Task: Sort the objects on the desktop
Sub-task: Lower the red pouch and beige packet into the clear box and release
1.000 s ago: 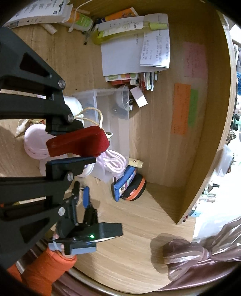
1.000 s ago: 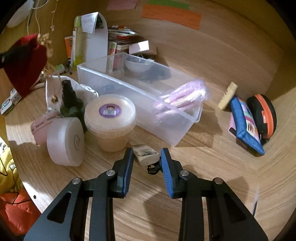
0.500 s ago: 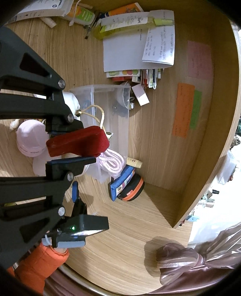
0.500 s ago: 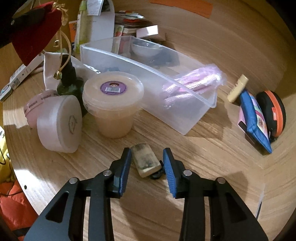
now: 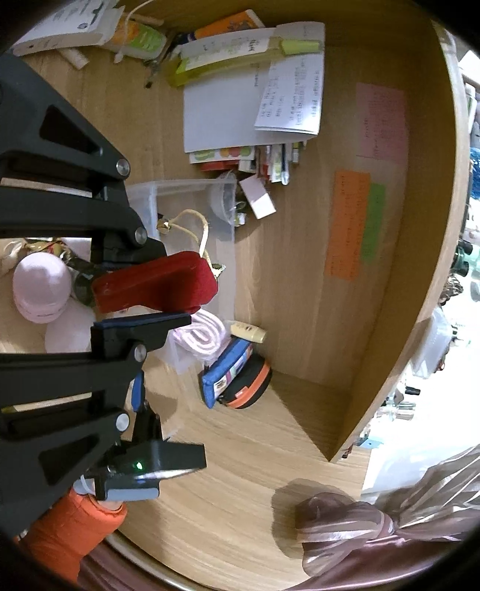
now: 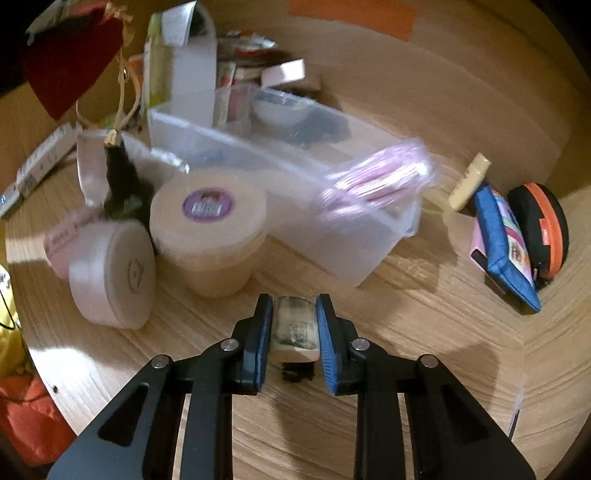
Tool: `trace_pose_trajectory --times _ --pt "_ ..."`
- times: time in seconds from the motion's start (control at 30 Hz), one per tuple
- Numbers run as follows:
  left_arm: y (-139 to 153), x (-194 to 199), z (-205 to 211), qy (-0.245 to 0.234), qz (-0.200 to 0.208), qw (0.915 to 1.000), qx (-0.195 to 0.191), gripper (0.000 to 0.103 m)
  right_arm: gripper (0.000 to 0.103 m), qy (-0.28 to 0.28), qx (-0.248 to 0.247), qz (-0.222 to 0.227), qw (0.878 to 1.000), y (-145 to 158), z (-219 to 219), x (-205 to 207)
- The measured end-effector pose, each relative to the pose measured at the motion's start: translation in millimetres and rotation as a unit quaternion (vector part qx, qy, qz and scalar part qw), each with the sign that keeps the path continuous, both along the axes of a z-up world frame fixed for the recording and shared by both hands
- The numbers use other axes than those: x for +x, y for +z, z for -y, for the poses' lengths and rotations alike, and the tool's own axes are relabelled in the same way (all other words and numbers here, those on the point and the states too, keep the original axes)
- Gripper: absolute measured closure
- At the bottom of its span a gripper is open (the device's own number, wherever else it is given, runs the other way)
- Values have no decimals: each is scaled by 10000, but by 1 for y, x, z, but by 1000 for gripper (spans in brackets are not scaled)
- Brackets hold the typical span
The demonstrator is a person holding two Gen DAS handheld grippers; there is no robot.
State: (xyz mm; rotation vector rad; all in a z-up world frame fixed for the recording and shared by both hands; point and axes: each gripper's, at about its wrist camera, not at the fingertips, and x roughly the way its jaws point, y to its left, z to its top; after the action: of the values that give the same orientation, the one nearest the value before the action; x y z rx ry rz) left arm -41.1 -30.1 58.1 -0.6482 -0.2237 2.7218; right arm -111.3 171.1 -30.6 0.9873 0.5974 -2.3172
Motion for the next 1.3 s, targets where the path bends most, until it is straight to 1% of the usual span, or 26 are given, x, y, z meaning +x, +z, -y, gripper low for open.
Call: trace_pose_trajectory --times 0.23,0.5,0.67,0.87,1.1,1.2,1.3 --pt "13 -13 2 70 -95 9999 -7 85 81 -111 -554 43 9984 28 -14 -8" --pt "18 -33 5 129 -109 9998 -79 85 81 -120 -837 -154 9963 48 -12 -13" --pt "19 -50 10 212 -92 9996 -176 85 81 -87 -1074 -231 9939 61 -5 -28" --pt "7 -80 13 225 136 9995 -181 85 81 -49 -1264 -193 9918 67 10 -47" --pt "-21 -122 16 171 645 9976 -171 85 81 99 -1318 -139 9911 66 39 -69" --pt "-39 -137 19 199 966 9950 -181 85 81 125 -1373 -19 9904 59 49 -81" --pt "-52 -145 20 177 1130 9932 -229 85 81 130 -1260 113 9919 46 55 -89"
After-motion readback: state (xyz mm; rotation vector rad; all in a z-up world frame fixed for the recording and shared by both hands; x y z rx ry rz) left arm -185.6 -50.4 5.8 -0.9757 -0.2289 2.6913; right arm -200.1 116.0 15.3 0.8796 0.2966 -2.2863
